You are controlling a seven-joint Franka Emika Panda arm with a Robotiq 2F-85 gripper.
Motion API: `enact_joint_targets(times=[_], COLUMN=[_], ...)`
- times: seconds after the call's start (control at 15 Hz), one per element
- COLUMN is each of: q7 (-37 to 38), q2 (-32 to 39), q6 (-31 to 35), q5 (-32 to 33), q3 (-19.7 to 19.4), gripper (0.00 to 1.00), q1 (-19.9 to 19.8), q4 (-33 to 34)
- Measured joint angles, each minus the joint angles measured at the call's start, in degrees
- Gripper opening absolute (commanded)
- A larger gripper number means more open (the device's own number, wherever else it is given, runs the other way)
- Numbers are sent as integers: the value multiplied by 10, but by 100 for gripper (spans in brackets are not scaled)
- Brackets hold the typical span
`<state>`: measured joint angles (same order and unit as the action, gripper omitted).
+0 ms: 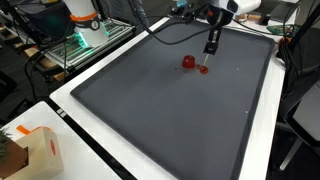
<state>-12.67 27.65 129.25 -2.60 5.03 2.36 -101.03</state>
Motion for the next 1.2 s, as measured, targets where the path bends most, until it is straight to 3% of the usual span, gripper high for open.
enact_joint_targets(times=[1.2], q7=[0], q2=[23], q6=[37], q5=[6], q3=[-3], gripper=[3], q1=[-1], q4=[4])
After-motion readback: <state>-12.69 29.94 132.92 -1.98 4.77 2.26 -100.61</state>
